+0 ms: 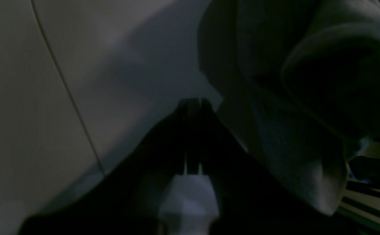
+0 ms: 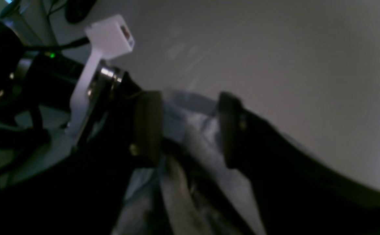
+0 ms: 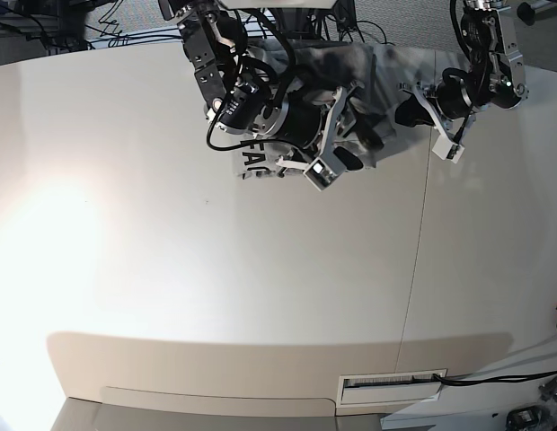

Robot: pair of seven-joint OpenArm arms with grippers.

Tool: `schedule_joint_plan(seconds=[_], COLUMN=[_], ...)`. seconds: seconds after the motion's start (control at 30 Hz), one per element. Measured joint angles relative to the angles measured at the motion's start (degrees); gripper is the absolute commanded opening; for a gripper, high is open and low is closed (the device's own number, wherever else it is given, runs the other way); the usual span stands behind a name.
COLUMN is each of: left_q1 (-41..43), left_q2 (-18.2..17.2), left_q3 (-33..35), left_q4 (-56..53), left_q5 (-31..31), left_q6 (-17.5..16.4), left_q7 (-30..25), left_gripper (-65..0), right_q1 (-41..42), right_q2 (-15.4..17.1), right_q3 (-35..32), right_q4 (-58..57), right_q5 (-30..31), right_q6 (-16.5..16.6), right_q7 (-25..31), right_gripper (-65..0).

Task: Fold the T-shirt properly
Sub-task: 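Release the fabric and raise the right gripper away from the shirt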

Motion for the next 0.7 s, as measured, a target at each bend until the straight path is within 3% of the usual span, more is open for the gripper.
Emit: schedule_joint_plan(seconds=[0.17, 0.4, 0.5, 0.63, 0.7], left_q1=[0.0, 0.0, 0.0, 0.2, 0.3], left_q2=[0.0, 0.0, 0.0, 0.0, -0.1], left_q3=[0.0, 0.0, 0.0, -1.0, -3.9], left_q4=[0.0, 0.0, 0.0, 1.6, 3.8], left_q5=[-0.9, -0.6, -0.4, -1.9, -4.4], left_q6=[-0.4, -2.0, -3.3, -4.3, -4.4], left_q7=[0.0, -0.3, -0.4, 1.7, 2.0], left_gripper=[-46.6, -45.7, -45.6, -45.6, -45.6], right_q1=[1.0, 3.0, 5.2, 7.5, 7.7], right_q2=[0.0, 0.0, 0.0, -0.2, -0.2], right_q3=[0.0, 0.1, 0.4, 4.0, 7.4], right_q4=[0.1, 6.4, 8.3, 9.2, 9.2], right_q5=[4.0, 4.0, 0.3, -8.9, -11.5], right_q6=[1.6, 1.6, 1.3, -4.8, -5.7], right_q7=[-3.3, -2.9, -3.1, -3.4, -7.0], right_gripper=[-29.6, -29.6, -29.6, -29.6, -29.6])
